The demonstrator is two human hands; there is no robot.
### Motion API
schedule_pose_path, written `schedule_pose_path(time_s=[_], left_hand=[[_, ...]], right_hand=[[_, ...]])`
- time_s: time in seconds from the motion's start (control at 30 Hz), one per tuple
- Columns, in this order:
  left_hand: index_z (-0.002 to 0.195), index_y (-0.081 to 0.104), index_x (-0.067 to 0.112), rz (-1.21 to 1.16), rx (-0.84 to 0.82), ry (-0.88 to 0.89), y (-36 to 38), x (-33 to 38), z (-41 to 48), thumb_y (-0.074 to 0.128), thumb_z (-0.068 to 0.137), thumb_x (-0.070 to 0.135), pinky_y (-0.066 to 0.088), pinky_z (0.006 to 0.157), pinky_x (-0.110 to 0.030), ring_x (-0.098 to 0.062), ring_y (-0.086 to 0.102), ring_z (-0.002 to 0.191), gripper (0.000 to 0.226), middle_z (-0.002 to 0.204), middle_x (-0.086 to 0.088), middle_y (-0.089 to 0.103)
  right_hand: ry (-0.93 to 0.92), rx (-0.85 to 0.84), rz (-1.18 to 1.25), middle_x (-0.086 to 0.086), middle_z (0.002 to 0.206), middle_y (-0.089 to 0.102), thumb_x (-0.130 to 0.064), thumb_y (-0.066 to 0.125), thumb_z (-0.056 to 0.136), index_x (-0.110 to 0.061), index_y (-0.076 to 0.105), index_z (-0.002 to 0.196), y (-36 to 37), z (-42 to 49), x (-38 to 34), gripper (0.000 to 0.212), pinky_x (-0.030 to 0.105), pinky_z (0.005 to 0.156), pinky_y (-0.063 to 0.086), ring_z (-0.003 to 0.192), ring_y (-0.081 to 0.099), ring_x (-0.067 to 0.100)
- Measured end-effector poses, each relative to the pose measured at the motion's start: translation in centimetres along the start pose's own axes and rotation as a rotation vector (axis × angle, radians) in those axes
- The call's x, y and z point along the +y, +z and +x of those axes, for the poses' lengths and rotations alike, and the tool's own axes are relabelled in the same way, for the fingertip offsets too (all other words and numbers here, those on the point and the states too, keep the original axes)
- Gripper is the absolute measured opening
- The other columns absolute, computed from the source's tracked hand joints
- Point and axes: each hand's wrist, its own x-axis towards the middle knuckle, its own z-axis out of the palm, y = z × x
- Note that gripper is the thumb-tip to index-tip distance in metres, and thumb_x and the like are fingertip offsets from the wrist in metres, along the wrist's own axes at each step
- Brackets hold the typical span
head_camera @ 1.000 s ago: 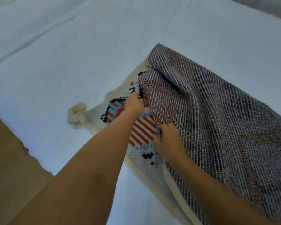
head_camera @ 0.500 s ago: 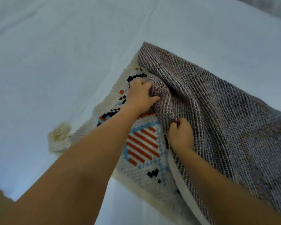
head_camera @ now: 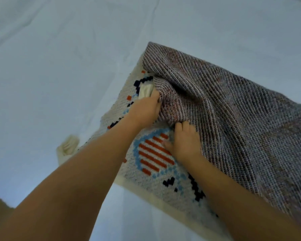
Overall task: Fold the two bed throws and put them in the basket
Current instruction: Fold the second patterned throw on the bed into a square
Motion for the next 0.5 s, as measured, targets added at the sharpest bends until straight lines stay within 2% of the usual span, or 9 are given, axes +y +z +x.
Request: schedule_pose_path(time_s=[0.07,0.13,0.2,0.27,0.37,0.4,0.43,0.47,0.5], left_hand=[[0.126,0.041,0.008,-0.036,-0.051,-0.047,-0.4,-0.7,-1.4,0.045,0.093,0.041,0.04,0.058,-0.032,-0.028,0.056,0.072,0.047,0.088,-0.011,0.06],[0.135,0.037,0.015,-0.01,-0.211,-0.068,-0.6,-2.0,-2.8,0.05,0.079,0.061,0.047,0.082,-0.039,-0.028,0.056,0.102,0.073,0.118,-0.008,0.058],[0.143,0.029,0.023,0.213,-0.429,-0.024,-0.6,-3.2,-4.0,0.052,0.075,0.064,0.022,0.112,-0.055,-0.028,0.029,0.136,0.083,0.148,-0.005,0.034],[0.141,0.035,0.022,0.366,-0.481,-0.027,-0.4,-3.5,-4.9,0.052,0.085,0.05,0.001,0.113,-0.056,-0.024,0.013,0.143,0.064,0.151,-0.004,0.029],[0.117,0.053,0.01,0.167,-0.214,-0.088,-0.6,-2.8,-5.8,0.044,0.093,0.033,0.019,0.112,-0.048,-0.029,0.05,0.114,0.034,0.113,-0.012,0.061],[0.104,0.053,0.008,0.028,-0.08,-0.117,-1.1,-2.6,-6.5,0.043,0.093,0.027,0.036,0.101,-0.045,-0.029,0.056,0.092,0.024,0.093,-0.01,0.063],[0.09,0.05,0.011,-0.095,0.025,-0.155,-1.8,-2.7,-7.3,0.044,0.092,0.022,0.045,0.077,-0.039,-0.024,0.053,0.074,0.013,0.076,-0.005,0.057],[0.079,0.045,0.014,-0.166,0.101,-0.215,-2.7,-3.1,-8.1,0.046,0.09,0.019,0.04,0.057,-0.032,-0.02,0.046,0.061,0.012,0.065,0.0,0.049],[0.071,0.041,0.016,-0.188,0.151,-0.284,-3.7,-4.0,-8.9,0.048,0.088,0.019,0.031,0.05,-0.028,-0.019,0.041,0.056,0.019,0.06,0.001,0.044]], right_hand=[[-0.025,0.008,-0.058,0.01,0.123,0.042,-0.034,0.053,0.088,-0.011,0.041,0.12,0.1,-0.1,-0.3,0.041,0.04,0.095,0.038,0.114,0.04,0.027],[-0.039,-0.009,-0.066,0.012,0.124,0.042,-0.016,0.047,0.091,-0.01,0.041,0.121,-0.1,-0.1,-0.3,0.031,0.038,0.093,0.041,0.114,0.04,0.028],[-0.052,-0.047,-0.063,0.014,0.123,0.044,-0.006,0.045,0.09,-0.008,0.043,0.117,-0.6,-0.2,-0.1,0.028,0.037,0.089,0.043,0.113,0.041,0.029],[-0.067,-0.05,-0.075,0.015,0.117,0.049,-0.004,0.043,0.089,-0.007,0.047,0.109,-1.2,-0.3,-0.2,0.02,0.038,0.083,0.044,0.108,0.045,0.029],[-0.002,0.109,0.083,0.014,0.096,0.058,-0.003,0.044,0.086,-0.007,0.052,0.087,-1.7,-0.9,-1.0,0.009,0.04,0.078,0.042,0.092,0.053,0.031],[0.037,0.143,0.207,0.011,0.085,0.058,-0.002,0.045,0.083,-0.009,0.051,0.078,-1.8,-1.3,-1.5,0.011,0.039,0.073,0.043,0.083,0.054,0.03],[0.07,0.136,0.348,0.005,0.073,0.055,-0.001,0.045,0.081,-0.013,0.048,0.069,-1.8,-1.8,-2.1,0.017,0.036,0.066,0.043,0.073,0.052,0.028],[0.089,0.095,0.476,0.0,0.065,0.051,0.001,0.045,0.078,-0.017,0.044,0.061,-1.7,-2.4,-2.8,0.025,0.033,0.059,0.039,0.065,0.049,0.024],[0.1,0.031,0.574,-0.003,0.059,0.047,0.003,0.044,0.077,-0.02,0.042,0.057,-1.5,-3.0,-3.7,0.031,0.031,0.054,0.035,0.059,0.045,0.02]])
